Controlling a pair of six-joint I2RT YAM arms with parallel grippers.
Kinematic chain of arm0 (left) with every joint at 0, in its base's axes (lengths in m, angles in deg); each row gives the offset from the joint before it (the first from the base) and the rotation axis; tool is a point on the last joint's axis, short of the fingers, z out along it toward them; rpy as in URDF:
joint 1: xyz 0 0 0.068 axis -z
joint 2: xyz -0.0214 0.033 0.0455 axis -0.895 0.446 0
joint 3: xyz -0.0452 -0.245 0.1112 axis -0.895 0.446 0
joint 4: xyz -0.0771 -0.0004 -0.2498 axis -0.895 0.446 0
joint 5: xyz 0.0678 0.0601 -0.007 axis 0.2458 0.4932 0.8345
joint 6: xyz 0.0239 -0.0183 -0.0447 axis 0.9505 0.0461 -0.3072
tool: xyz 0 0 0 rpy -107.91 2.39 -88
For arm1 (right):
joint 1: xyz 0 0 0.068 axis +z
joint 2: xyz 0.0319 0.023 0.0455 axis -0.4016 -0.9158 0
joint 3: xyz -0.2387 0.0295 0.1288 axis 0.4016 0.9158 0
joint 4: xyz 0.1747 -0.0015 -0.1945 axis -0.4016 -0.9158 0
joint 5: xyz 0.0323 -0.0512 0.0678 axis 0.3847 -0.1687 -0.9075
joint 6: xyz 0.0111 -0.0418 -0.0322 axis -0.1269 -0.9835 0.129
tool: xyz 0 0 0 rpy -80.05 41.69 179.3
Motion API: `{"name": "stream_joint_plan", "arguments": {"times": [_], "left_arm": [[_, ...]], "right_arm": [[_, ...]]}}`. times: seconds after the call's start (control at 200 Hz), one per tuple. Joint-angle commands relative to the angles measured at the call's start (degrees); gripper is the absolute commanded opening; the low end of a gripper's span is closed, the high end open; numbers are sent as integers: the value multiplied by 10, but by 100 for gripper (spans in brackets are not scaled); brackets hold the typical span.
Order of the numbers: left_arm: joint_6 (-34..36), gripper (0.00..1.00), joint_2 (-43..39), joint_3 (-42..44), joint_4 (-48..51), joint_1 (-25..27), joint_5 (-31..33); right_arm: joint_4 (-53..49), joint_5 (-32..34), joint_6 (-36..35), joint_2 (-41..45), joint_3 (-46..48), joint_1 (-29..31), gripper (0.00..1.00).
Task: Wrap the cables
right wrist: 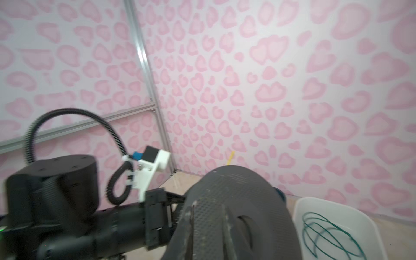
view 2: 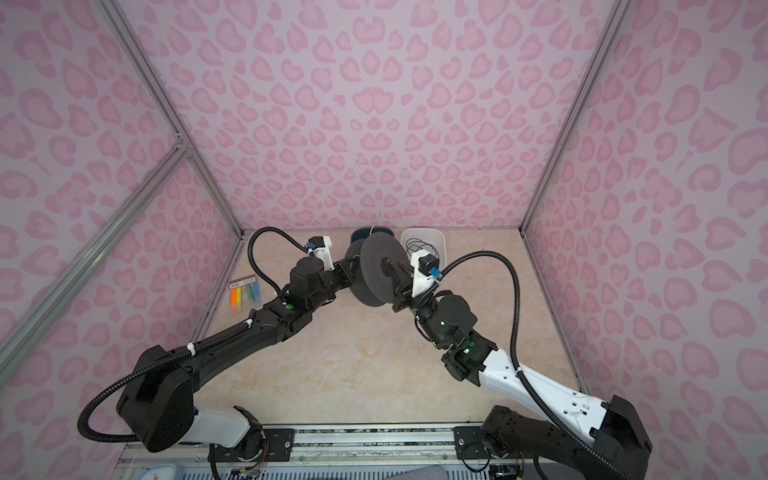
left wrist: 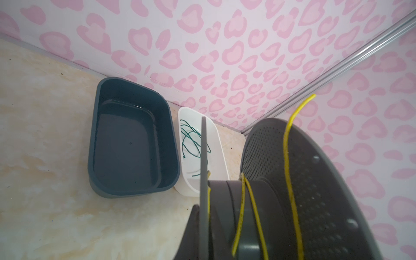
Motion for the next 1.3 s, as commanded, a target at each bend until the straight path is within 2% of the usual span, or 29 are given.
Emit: {"name": "stream_joint_plan", "arguments": {"times": [0.0,0.14,0.285,0.365,0.42,0.51,0.615,0.73,0.805,1.065,1.295], "left_arm": [[31,4,-18,4,-25,-5,-43],[113,4,-36,-7,49,-5,-33],[234,4,-50,-55,197,16,25],[310,4,-54,-73,248,52,104],[368,4,-54,-77,257,90,194],[480,4,-38,-74,234,160,333],[601,4,4,-70,193,226,449],[701,4,48,-60,140,276,537],[761,3,72,-48,96,303,567],[838,3,224,-75,4,360,656],[801,3,304,-108,7,374,658]], "right_arm": [[-119,-31,92,18,13,-76,31],[-164,-87,163,44,50,-193,35],[-180,-129,179,52,76,-257,41],[-158,-157,195,46,91,-268,43],[-140,-171,199,35,98,-270,45],[-122,-162,205,18,114,-271,46],[-111,-155,212,10,133,-283,48],[-99,-142,221,25,160,-296,48],[-97,-119,226,39,176,-302,49],[-92,-95,254,59,203,-327,52],[-91,-100,258,67,209,-329,52]]}}
